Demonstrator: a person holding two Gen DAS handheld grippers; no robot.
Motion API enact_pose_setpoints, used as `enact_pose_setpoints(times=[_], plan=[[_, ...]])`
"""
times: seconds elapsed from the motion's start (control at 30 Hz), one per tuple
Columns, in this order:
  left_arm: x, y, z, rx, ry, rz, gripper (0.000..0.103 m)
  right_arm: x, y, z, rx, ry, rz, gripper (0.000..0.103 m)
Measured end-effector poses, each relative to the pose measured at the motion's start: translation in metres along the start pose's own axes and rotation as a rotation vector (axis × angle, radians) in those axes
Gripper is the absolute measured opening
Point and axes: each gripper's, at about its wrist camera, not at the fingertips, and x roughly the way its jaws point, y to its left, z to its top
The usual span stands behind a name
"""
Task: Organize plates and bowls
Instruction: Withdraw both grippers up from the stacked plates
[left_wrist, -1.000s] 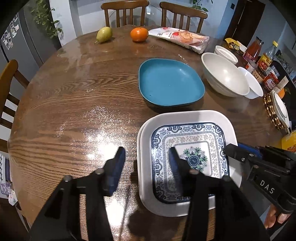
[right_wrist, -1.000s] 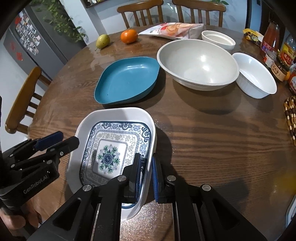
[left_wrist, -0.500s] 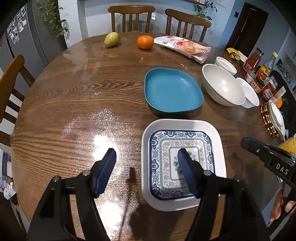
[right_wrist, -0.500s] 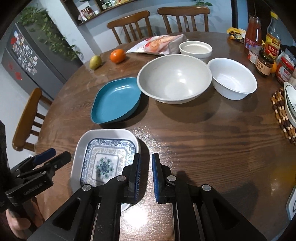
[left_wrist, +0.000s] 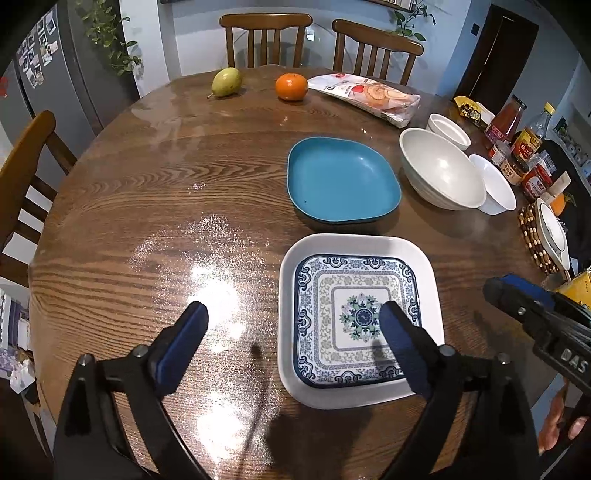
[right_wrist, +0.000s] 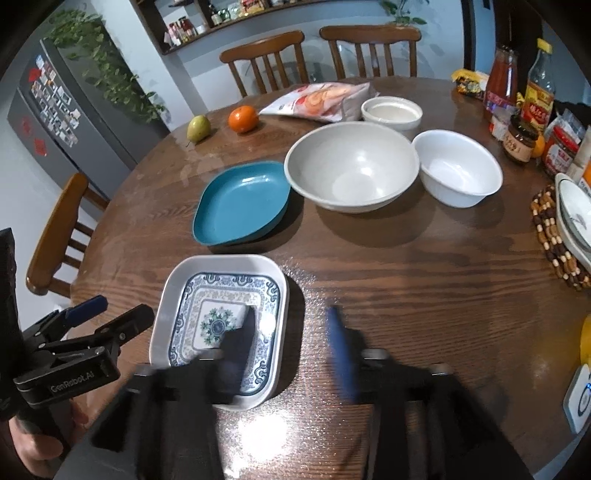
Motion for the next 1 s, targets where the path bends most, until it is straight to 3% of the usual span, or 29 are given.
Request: enact_pose_setpoints(times=[0.33,0.43,1.0], plan=[[-0.01,-0.009,0.01,0.027,-0.033,-0.006,0.096,-0.025,0.003,0.004,-0.009,-0.086,-0.035,0.057],[-0.014,-0.012,0.017,0.039,-0.052,-0.007,0.102,-0.031,0.002,0.005,-0.006,-0.108,-0.038,0.057],[-0.028,-0.025,0.061,0.135,-0.158,-0.003,0.102,-0.046,0.0,0.016,0.019,-0.18,-0.073,0.057]])
